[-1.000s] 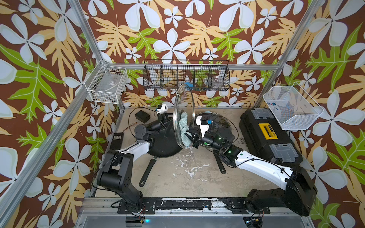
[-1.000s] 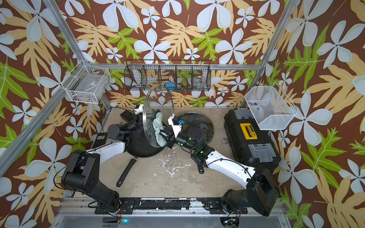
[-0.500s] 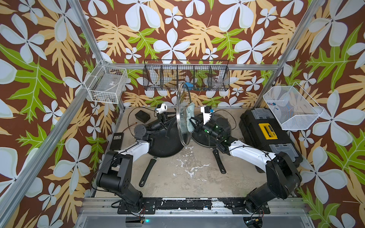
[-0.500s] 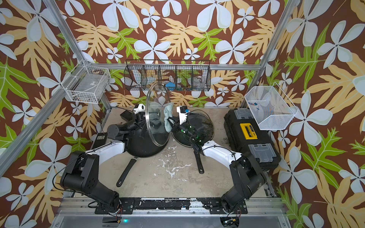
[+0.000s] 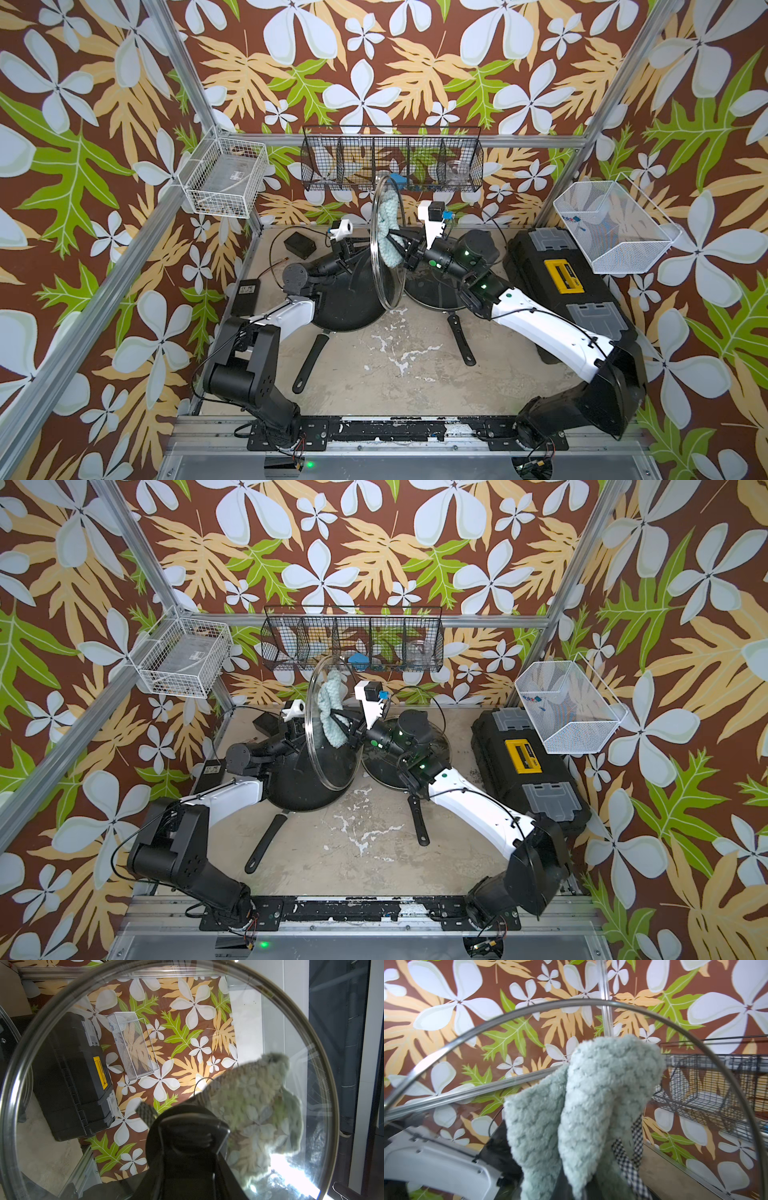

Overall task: Wipe the pot lid with a cloth
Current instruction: Wipe the pot lid.

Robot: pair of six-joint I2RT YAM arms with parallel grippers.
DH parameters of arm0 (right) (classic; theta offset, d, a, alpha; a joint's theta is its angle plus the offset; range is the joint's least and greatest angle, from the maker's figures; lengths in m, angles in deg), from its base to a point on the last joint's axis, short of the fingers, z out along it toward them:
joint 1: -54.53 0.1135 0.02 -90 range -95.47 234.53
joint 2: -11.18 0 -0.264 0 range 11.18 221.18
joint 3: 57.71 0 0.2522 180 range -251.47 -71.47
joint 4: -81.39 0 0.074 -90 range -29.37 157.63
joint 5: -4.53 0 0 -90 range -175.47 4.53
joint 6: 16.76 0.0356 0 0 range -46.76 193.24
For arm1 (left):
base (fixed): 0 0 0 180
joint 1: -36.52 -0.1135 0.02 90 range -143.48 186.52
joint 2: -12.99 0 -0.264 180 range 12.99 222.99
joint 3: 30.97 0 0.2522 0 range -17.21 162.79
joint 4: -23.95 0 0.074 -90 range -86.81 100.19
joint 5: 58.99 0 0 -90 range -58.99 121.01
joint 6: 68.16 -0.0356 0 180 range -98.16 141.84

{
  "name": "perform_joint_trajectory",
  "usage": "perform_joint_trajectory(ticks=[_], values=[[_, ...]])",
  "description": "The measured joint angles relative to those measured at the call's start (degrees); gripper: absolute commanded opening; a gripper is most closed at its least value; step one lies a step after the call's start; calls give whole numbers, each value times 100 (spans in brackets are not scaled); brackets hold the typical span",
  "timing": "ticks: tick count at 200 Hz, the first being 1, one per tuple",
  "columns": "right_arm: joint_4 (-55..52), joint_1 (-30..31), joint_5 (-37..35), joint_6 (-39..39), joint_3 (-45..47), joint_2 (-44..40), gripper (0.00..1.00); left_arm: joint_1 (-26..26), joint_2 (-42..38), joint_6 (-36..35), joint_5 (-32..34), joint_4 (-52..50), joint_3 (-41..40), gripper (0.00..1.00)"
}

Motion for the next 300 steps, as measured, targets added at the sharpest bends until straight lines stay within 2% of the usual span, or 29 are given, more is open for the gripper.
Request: perform_joint_trajectory(ticks=[19, 60, 86, 107, 133, 164, 233, 268, 300], values=[[48, 227, 35, -96, 595, -339, 0, 0, 11, 0, -17, 0, 0, 0], [264, 323, -140, 33, 1888, -752, 0, 0, 22, 0, -68, -17, 33, 0], [356, 262, -402, 118, 2275, -767, 0, 0, 20, 0, -72, -2, 46, 0], [479, -15, -529, 278, 2354, -557, 0, 0, 9, 0, -72, -24, 46, 0], [474, -431, -627, 461, 2081, -111, 0, 0, -35, 0, -72, -2, 46, 0], [426, -796, -581, 555, 1279, 426, 0, 0, -92, 0, -74, -17, 46, 0], [-90, -872, -70, 468, -767, 765, 0, 15, -173, 0, -79, 0, -11, 0], [-275, -496, 229, 291, -868, 348, 0, 15, -173, 0, -79, 0, -11, 0], [-448, 11, 439, -52, -251, -295, 0, 15, -170, 0, -79, 0, -13, 0]])
